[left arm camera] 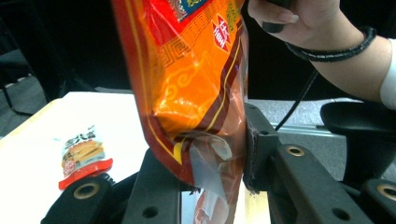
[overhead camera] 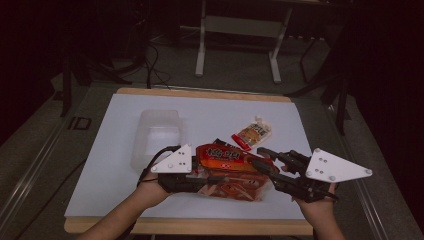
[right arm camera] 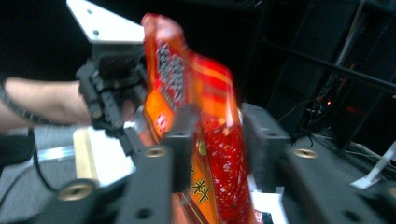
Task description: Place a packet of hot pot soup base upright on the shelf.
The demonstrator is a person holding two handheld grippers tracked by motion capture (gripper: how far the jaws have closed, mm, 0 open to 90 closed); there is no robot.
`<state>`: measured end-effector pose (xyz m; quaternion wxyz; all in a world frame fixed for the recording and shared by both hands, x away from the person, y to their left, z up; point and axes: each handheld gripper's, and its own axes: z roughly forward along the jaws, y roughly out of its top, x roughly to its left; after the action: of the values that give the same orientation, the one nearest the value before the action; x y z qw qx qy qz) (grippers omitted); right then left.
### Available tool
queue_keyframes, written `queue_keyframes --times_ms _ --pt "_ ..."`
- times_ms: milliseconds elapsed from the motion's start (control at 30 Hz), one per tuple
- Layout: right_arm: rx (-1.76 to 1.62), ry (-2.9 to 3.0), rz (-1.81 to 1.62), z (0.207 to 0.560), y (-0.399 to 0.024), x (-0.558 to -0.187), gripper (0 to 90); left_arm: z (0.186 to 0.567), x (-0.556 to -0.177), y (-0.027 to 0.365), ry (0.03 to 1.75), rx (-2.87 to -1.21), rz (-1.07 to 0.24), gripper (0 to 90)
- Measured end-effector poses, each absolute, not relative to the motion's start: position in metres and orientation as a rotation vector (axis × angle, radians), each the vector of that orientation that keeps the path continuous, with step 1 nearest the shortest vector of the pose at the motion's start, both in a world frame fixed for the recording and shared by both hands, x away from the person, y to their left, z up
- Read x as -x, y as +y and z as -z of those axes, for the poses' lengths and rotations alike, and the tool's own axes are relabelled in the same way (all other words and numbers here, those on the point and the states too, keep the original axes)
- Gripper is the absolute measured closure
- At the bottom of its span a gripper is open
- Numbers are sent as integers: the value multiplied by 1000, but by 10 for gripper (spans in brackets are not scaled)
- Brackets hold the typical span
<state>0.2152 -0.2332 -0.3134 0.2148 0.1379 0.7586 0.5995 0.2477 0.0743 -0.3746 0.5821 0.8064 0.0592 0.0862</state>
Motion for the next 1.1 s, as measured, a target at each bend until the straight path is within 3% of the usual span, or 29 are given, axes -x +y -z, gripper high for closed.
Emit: queue_keyframes --times_ms 67,100,167,233,367,667,1100 --pt "-397 2091 -1686 313 -235 -216 607 373 -247 75 149 -1875 -214 721" --pt "-457 2047 -1711 312 -240 -219 488 372 -246 75 159 -1865 -229 721" --pt "-490 2012 -1707 311 -243 -219 434 368 -247 78 178 -1848 -240 721" --pt "-514 1979 -1707 312 -246 -220 321 365 -249 81 201 -1835 -239 721" --pt "-573 1940 -1726 313 -253 -221 224 360 -252 89 240 -1813 -271 721" --pt "-665 1903 -1722 317 -263 -222 136 350 -263 110 323 -1752 -368 721" --pt "-676 1951 -1703 331 -263 -223 133 337 -280 143 465 -1637 -479 721"
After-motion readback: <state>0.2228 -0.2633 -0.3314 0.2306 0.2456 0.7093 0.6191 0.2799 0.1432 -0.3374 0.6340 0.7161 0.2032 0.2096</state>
